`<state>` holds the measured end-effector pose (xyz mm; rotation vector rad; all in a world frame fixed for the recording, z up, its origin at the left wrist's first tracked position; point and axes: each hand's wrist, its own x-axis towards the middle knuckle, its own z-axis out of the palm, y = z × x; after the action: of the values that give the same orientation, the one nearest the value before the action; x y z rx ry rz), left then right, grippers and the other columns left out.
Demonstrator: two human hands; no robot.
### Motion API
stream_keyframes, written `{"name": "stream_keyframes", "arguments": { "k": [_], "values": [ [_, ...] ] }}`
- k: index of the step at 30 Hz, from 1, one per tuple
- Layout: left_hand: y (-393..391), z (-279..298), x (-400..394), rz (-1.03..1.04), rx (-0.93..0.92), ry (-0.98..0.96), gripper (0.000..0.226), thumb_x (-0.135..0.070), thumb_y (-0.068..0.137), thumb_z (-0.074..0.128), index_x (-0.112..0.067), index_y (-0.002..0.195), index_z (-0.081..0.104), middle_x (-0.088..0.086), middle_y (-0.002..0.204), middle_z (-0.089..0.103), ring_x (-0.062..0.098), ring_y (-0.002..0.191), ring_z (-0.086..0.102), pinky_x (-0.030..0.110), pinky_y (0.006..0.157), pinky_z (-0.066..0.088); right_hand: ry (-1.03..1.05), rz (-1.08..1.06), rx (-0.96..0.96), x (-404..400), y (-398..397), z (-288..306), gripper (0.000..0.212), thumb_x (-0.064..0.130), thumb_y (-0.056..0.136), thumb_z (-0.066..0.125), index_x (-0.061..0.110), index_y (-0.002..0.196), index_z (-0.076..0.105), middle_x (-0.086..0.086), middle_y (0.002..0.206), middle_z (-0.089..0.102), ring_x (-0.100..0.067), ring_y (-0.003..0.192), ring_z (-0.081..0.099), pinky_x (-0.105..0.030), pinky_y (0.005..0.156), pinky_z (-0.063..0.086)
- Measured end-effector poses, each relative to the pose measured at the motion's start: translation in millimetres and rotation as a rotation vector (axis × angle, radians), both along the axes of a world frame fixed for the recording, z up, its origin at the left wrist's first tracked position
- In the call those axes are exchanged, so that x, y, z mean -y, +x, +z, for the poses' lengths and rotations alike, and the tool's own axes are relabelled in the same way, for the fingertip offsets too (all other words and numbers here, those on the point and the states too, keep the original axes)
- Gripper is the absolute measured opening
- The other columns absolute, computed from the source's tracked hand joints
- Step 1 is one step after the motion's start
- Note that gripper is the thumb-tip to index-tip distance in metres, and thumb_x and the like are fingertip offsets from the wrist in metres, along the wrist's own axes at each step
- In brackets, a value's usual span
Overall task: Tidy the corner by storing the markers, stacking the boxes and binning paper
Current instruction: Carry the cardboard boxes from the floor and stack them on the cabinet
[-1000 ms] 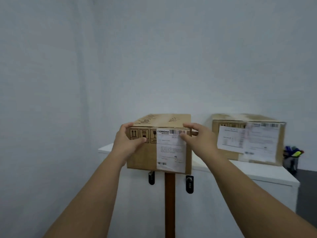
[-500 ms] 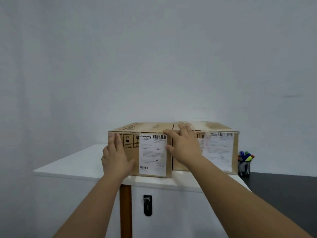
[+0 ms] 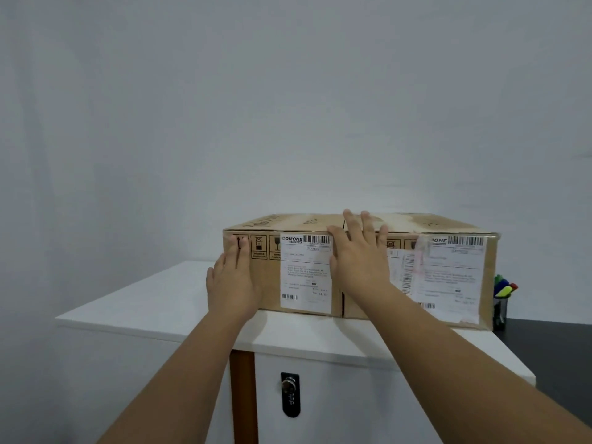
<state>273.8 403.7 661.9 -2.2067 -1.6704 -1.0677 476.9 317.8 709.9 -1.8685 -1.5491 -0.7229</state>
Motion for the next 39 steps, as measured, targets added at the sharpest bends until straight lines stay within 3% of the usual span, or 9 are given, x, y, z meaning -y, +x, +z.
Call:
{"name": "stream_keyframes", "arguments": {
  "k": [4,7,13,18,24,28,31,34,39],
  "values": [
    [-9,2,-1,-0.023,-0.05,-0.025,0.089,-0.035,0.09,0.056,-0.025,0.157,-0.002,-0.003,0.165,-0.006,0.028,0.15,0.01,0.05,0.121,0.014,-0.008,-0.02,0.021,-3,-15,-4,0.066,0.011,0.087,0.047,0.019,0.148,0.023,-0.007,0.162,-0.013,-0.033,0.147,-0.019,-0.053,0.115,-0.014],
    [-27,9,4,-0.059,-0.043,-0.036,0.083,-0.041,0.09,0.055,-0.025,0.157,0.008,-0.005,0.165,0.002,0.027,0.151,0.008,0.049,0.121,0.012,0.026,0.113,0.044,0,-41,-8,0.071,0.018,0.086,0.051,0.019,0.151,0.022,-0.008,0.162,-0.009,-0.031,0.148,-0.016,-0.049,0.117,-0.012],
    [-113,-5,42,-0.027,0.167,-0.066,0.063,-0.039,0.091,0.057,-0.024,0.148,0.036,0.0,0.158,0.027,0.022,0.147,0.021,0.043,0.12,0.019,-0.027,0.424,0.058,0,-126,-16,0.05,0.018,0.081,0.058,0.02,0.131,0.058,-0.014,0.158,0.02,-0.035,0.147,0.009,-0.051,0.12,0.006],
    [-238,-61,77,0.217,0.242,-0.181,0.05,-0.036,0.09,0.06,-0.023,0.137,0.048,0.004,0.145,0.039,0.026,0.135,0.034,0.037,0.108,0.032,-0.079,0.725,-0.058,-10,-231,-62,0.032,0.017,0.081,0.061,0.02,0.111,0.07,-0.01,0.149,0.038,-0.032,0.141,0.025,-0.046,0.112,0.025],
    [-381,-147,130,0.535,0.346,-0.394,0.046,-0.036,0.093,0.058,-0.025,0.136,0.048,0.005,0.145,0.034,0.027,0.134,0.031,0.037,0.102,0.034,-0.378,0.973,-0.135,-27,-367,-146,0.032,0.024,0.086,0.058,0.027,0.117,0.065,-0.005,0.146,0.038,-0.028,0.136,0.027,-0.044,0.111,0.027],
    [-447,-205,158,0.696,0.402,-0.524,0.046,-0.036,0.092,0.059,-0.025,0.135,0.049,0.007,0.146,0.033,0.03,0.135,0.03,0.043,0.105,0.035,-0.756,0.966,-0.285,-48,-439,-220,0.039,0.029,0.089,0.054,0.028,0.128,0.057,-0.007,0.143,0.04,-0.028,0.135,0.03,-0.038,0.11,0.029],
    [-488,-250,168,0.773,0.454,-0.616,0.047,-0.036,0.091,0.059,-0.024,0.135,0.049,0.009,0.147,0.034,0.033,0.135,0.031,0.044,0.107,0.033,-0.944,0.927,-0.408,-57,-476,-282,0.04,0.027,0.09,0.055,0.02,0.129,0.058,-0.009,0.14,0.05,-0.028,0.129,0.044,-0.033,0.102,0.036],
    [-523,-295,169,0.813,0.491,-0.707,0.049,-0.037,0.09,0.057,-0.023,0.137,0.048,0.009,0.147,0.034,0.033,0.135,0.031,0.045,0.107,0.033,-1.107,0.854,-0.651,-57,-503,-344,0.038,0.023,0.09,0.054,0.018,0.128,0.058,-0.008,0.135,0.052,-0.027,0.119,0.051,-0.03,0.09,0.042],
    [-564,-366,160,0.814,0.578,-0.816,0.055,-0.039,0.089,0.061,-0.021,0.139,0.047,0.008,0.145,0.041,0.031,0.131,0.041,0.046,0.107,0.039,-1.31,0.627,-1.062,-47,-550,-448,0.057,0.028,0.088,0.055,0.019,0.142,0.043,-0.005,0.138,0.05,-0.024,0.115,0.052,-0.033,0.098,0.044]
  ]
}}
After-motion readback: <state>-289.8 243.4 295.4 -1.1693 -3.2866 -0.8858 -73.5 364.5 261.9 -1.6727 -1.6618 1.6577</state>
